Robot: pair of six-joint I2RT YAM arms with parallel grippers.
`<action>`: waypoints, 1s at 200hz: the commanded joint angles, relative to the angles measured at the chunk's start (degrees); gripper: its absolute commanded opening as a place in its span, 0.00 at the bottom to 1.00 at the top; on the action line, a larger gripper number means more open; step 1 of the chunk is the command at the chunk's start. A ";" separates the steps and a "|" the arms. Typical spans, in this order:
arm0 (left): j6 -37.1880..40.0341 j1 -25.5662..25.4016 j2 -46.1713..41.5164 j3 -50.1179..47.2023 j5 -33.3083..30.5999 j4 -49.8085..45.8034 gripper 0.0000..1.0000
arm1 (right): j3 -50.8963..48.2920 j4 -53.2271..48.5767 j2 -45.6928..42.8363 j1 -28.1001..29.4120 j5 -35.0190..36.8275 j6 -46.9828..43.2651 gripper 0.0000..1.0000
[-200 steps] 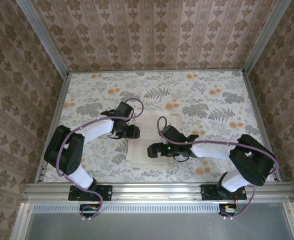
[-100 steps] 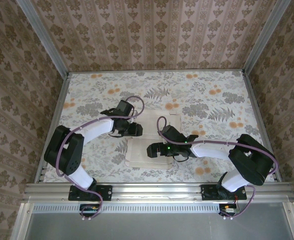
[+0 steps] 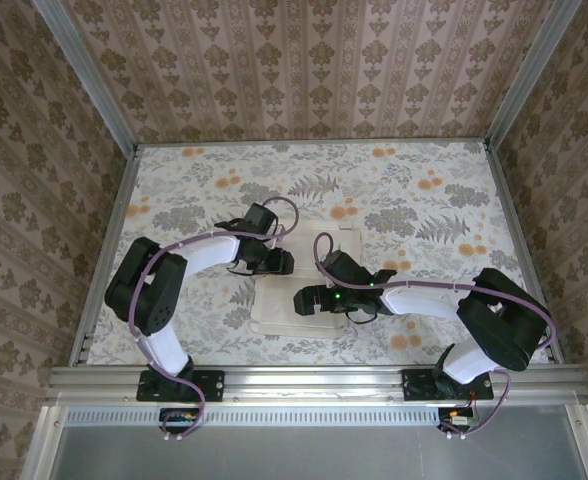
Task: Fold the paper box
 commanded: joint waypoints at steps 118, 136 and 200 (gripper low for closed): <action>4.14 4.93 -2.07 8.28 -1.10 -8.27 0.50 | -1.11 -0.93 2.89 0.99 0.42 -0.74 1.00; 5.44 6.92 -1.73 9.53 -1.15 -9.02 0.51 | -1.34 -0.93 2.93 1.26 0.20 -0.89 1.00; 9.05 13.11 3.99 16.80 -2.82 -9.76 0.56 | -0.95 -1.59 3.74 2.61 -0.55 -1.83 1.00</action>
